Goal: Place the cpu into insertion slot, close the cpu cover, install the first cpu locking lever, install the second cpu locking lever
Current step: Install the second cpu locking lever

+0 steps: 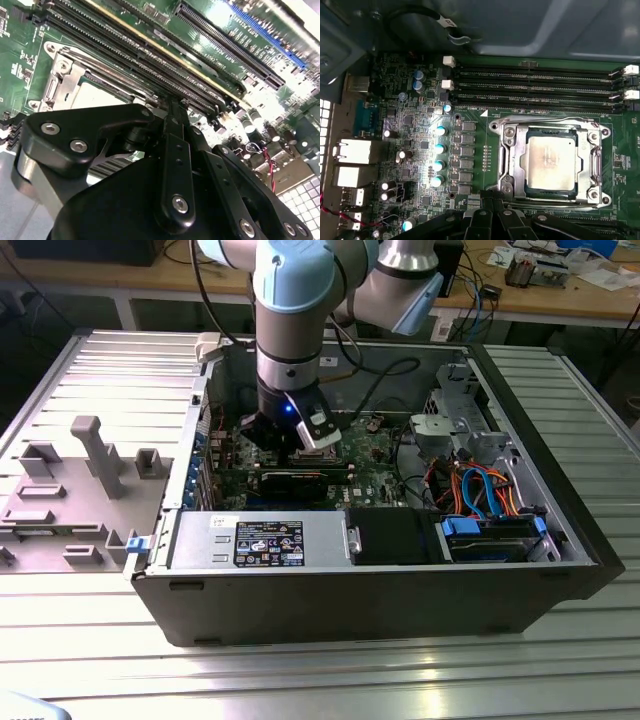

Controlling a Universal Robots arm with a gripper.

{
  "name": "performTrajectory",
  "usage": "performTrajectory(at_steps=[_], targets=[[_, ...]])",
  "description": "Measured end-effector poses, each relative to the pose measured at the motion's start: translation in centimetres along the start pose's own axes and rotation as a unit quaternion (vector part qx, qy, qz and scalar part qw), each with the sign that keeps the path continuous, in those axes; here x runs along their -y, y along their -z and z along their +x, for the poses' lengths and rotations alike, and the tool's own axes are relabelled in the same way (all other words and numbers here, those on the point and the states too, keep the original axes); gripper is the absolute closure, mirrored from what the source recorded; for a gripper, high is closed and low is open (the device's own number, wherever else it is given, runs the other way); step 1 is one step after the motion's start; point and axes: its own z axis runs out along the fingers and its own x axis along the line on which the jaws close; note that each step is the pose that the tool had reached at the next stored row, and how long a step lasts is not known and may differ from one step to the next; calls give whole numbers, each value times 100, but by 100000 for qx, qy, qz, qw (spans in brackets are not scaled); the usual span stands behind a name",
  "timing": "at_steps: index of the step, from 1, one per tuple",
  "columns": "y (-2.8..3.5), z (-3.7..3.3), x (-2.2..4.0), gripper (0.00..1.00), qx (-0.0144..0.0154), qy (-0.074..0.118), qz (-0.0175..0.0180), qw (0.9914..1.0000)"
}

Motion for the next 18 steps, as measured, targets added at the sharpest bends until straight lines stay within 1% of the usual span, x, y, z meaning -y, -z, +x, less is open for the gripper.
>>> performTrajectory(at_steps=[3,5,6,8,10,13,15,17,18], targets=[[0,-2,-19,89,-35,242,29,100000],[39,-2,-26,89,20,247,-4,100000],[84,1,-29,89,-5,241,37,100000],[109,-16,-34,89,-5,239,44,100000],[113,-88,-38,89,-154,220,39,100000],[115,-234,-47,89,-701,166,0,99997],[120,-435,-53,89,-1218,113,-27,99993],[122,-524,-56,89,-1428,84,-44,99990],[123,-590,-60,89,-1580,70,-55,99987]])
